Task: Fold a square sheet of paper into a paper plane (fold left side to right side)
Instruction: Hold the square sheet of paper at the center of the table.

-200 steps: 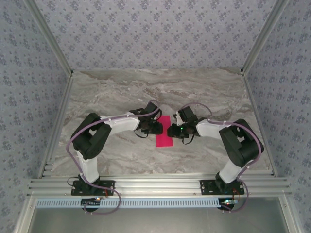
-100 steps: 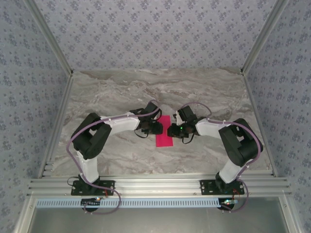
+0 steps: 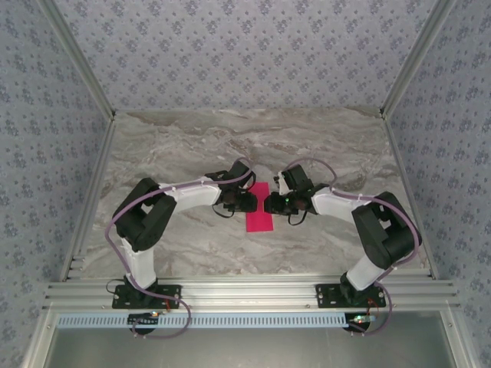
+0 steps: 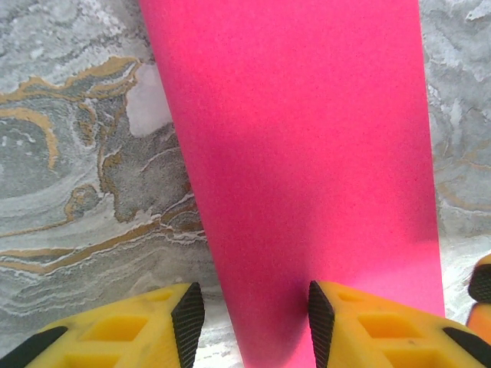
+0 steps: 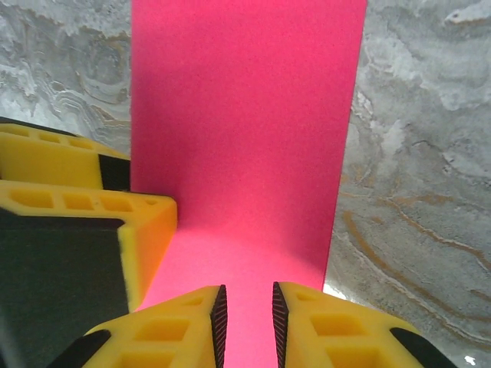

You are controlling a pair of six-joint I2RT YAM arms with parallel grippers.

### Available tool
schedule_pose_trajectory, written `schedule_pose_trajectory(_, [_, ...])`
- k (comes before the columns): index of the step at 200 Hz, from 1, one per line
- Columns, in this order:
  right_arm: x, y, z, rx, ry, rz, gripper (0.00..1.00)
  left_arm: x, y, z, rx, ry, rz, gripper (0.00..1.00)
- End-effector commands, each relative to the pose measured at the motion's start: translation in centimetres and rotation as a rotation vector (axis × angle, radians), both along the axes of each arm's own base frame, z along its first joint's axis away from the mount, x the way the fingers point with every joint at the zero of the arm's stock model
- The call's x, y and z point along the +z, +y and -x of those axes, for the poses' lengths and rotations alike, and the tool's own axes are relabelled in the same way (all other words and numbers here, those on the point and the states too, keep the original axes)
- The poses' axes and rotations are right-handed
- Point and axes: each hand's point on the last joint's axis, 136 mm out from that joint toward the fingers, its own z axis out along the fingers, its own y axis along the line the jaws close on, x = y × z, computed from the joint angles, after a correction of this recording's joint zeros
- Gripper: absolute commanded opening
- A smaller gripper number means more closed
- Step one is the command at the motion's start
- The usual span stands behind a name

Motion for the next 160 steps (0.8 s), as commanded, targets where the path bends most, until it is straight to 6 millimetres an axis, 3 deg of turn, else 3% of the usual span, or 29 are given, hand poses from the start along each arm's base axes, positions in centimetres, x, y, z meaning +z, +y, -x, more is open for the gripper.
schedule_pose_trajectory(1, [0.6,-0.2,-0.1,0.005,-0.019,0.016,0.27,-2.6,1.3,1.0,0.006,0.056,-0.084,0.44])
schedule_pose_trajectory(126, [-3.3,-1.4,1.1,0.0,0.106,0.123,0.26,-2.7,1.3,1.0,0.005,0.057,-0.085,0.44])
schedule_pose_trajectory(160, [-4.5,-2.6,1.7,-0.005,0.15,0.198,0.26,-1.2,1.3,0.7,0.008,0.026,-0.068,0.45])
